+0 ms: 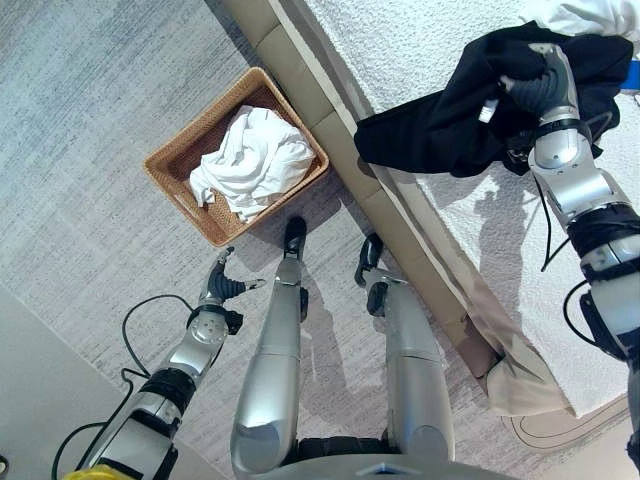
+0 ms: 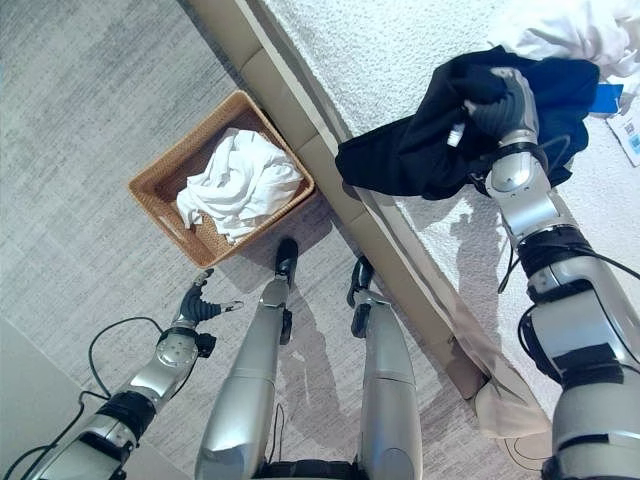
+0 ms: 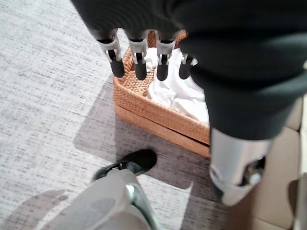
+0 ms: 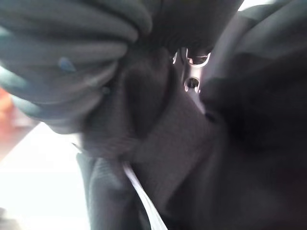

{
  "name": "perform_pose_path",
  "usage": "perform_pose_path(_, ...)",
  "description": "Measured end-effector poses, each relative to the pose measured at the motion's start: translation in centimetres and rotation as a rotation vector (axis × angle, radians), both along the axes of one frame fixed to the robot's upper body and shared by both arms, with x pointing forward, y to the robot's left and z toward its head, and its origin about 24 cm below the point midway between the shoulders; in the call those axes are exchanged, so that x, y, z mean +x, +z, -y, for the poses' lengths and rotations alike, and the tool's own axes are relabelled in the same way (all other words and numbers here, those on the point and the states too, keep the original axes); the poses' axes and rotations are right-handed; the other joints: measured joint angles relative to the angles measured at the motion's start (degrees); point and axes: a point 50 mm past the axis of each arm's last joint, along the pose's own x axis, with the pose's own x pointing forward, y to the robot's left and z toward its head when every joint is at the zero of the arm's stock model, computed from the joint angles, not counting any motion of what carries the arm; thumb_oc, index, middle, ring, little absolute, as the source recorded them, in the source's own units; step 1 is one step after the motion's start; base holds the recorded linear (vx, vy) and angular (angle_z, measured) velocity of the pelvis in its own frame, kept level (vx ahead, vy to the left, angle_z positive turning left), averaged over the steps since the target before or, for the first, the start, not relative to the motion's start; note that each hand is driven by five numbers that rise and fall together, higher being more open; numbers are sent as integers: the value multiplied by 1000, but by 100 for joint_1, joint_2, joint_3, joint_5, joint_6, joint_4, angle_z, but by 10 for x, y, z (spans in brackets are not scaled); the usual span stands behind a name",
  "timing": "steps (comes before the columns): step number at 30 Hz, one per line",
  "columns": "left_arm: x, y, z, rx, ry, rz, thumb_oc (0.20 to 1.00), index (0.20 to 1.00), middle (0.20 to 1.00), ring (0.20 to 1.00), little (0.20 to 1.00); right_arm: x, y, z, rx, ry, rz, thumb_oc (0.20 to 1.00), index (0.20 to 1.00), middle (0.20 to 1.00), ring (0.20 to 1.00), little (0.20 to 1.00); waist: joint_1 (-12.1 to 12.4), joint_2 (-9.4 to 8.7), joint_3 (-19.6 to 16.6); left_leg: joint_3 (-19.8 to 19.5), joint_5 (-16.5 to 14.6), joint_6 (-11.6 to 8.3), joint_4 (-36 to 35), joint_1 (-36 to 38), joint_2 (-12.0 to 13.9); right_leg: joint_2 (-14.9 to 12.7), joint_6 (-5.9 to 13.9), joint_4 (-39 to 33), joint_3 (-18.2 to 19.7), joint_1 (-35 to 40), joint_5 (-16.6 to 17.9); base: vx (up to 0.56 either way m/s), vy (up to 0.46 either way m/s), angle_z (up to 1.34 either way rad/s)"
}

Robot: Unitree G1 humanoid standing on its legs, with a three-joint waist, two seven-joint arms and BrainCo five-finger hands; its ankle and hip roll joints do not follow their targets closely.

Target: Pick up clothes into the bucket

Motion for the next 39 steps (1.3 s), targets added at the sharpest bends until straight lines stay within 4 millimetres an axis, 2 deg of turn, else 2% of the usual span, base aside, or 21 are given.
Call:
perform_pose_path(2, 0, -1, 3, -11, -10, -1, 1000, 1000, 1000, 1000, 1000, -13, 3, -7, -26, 63, 57, 200, 200, 200, 200, 200, -20, 1, -3, 3, -2, 2, -118, 337, -2, -3, 3, -123, 2, 334, -3, 0, 0, 0)
perform_pose_path(5, 1, 5, 8, -27, -31, 29, 1000, 1000, 1000, 1000, 1000, -30, 8, 3, -25, 72, 125, 200, 200, 200, 200, 200, -15, -3, -6, 33, -11, 17, -229, 757, -8, -6, 12, -273, 31, 755, 0, 2, 8, -1)
perform_pose_path(7, 3, 14, 10, -54, -44, 68, 1000, 1000, 1000, 1000, 1000, -43, 14, 13, -15, 58, 170, 200, 200, 200, 200, 200, -44, -11, -8, 107, -46, 85, -304, 1033, 13, 15, 50, -389, 75, 1025, 21, 13, 37, -14)
perform_pose_path(10, 4, 34, 14, -68, -110, 145, 1000, 1000, 1000, 1000, 1000, -51, 16, 12, -42, 94, 179, 200, 200, 200, 200, 200, -144, -18, -5, 289, -62, 140, -433, 1541, 35, 52, 141, -547, 254, 1463, 81, 29, 20, -26)
perform_pose_path(12, 7, 53, 14, -88, -150, 209, 1000, 1000, 1000, 1000, 1000, -54, 13, 9, -54, 133, 158, 200, 200, 200, 200, 200, -224, -27, -1, 361, -78, 165, -494, 1850, 64, 91, 168, -663, 324, 1762, 117, 20, -2, -28)
perform_pose_path(13, 9, 77, 14, -110, -190, 303, 1000, 1000, 1000, 1000, 1000, -62, 11, 4, -69, 185, 147, 200, 200, 200, 200, 200, -312, -24, -2, 448, -82, 176, -620, 2212, 100, 118, 218, -808, 378, 2087, 166, 47, -8, -30)
perform_pose_path(14, 11, 87, 13, -121, -204, 332, 1000, 1000, 1000, 1000, 1000, -63, 10, 0, -72, 212, 135, 200, 200, 200, 200, 200, -329, -22, -2, 476, -84, 174, -706, 2369, 115, 132, 230, -880, 389, 2235, 168, 73, -5, -32)
perform_pose_path(15, 17, 108, 17, -142, -246, 404, 1000, 1000, 1000, 1000, 1000, -66, 11, -1, -85, 247, 120, 200, 200, 200, 200, 200, -381, -16, -25, 489, -104, 171, -820, 2590, 135, 163, 264, -983, 435, 2421, 172, 69, -16, -16)
perform_pose_path(16, 19, 117, 19, -149, -267, 429, 1000, 1000, 1000, 1000, 1000, -67, 13, -2, -90, 262, 115, 200, 200, 200, 200, 200, -418, -16, -25, 490, -116, 189, -863, 2653, 141, 175, 272, -1014, 441, 2479, 178, 74, -27, -13)
perform_pose_path(18, 28, 159, 34, -176, -385, 554, 1000, 1000, 1000, 1000, 1000, -73, 22, -6, -115, 323, 103, 200, 200, 200, 200, 200, -523, -13, -73, 497, -125, 184, -956, 2727, 163, 201, 292, -1046, 461, 2509, 191, 70, -31, -5)
perform_pose_path(19, 30, 165, 39, -192, -411, 572, 1000, 1000, 1000, 1000, 1000, -74, 23, -7, -122, 337, 93, 200, 200, 200, 200, 200, -533, -11, -74, 497, -122, 187, -981, 2752, 167, 207, 287, -1046, 460, 2526, 196, 59, -13, -3)
perform_pose_path(20, 35, 179, 48, -195, -458, 609, 1000, 1000, 1000, 1000, 1000, -75, 24, -8, -137, 359, 73, 200, 200, 200, 200, 200, -580, -12, -80, 494, -121, 186, -1003, 2824, 180, 215, 277, -1052, 457, 2581, 191, 55, -2, 0)
perform_pose_path(22, 36, 188, 56, -191, -504, 627, 1000, 1000, 1000, 1000, 1000, -76, 27, -9, -155, 376, 61, 200, 200, 200, 200, 200, -615, -4, -92, 497, -108, 197, -1055, 2902, 189, 226, 268, -1051, 455, 2634, 189, 50, -1, -3)
perform_pose_path(26, 40, 197, 94, -216, -663, 606, 1000, 1000, 1000, 1000, 1000, -75, 35, -18, -166, 451, 13, 200, 200, 200, 200, 200, -764, 119, -281, 502, -37, 176, -1207, 3106, 236, 265, 209, -1193, 417, 2854, 242, 58, 8, 0)
perform_pose_path(30, 43, 216, 140, -220, -853, 605, 1000, 1000, 1000, 1000, 1000, -75, 38, -47, -213, 592, -32, 200, 200, 200, 200, 200, -913, 201, -485, 520, 2, 175, -1372, 3384, 270, 301, 222, -1415, 389, 3146, 260, 78, 14, -1)
perform_pose_path(32, 48, 223, 158, -203, -909, 588, 1000, 1000, 1000, 1000, 1000, -75, 38, -60, -231, 651, -52, 200, 200, 200, 200, 200, -889, 229, -585, 529, 6, 174, -1427, 3505, 278, 312, 240, -1488, 368, 3274, 280, 69, 4, -4)
perform_pose_path(34, 51, 217, 177, -280, -931, 546, 1000, 1000, 1000, 1000, 1000, -78, 33, -73, -224, 722, -67, 200, 200, 200, 200, 200, -959, 240, -850, 570, -3, 163, -1481, 3608, 288, 328, 241, -1598, 390, 3390, 280, 79, -3, -9)
perform_pose_path(39, 51, 197, 198, -381, -948, 438, 1000, 1000, 1000, 1000, 1000, -76, 21, -83, -204, 774, -119, 200, 200, 200, 200, 200, -975, 243, -1173, 647, -35, 124, -1626, 3929, 340, 400, 243, -1793, 480, 3698, 278, 64, -2, -10)
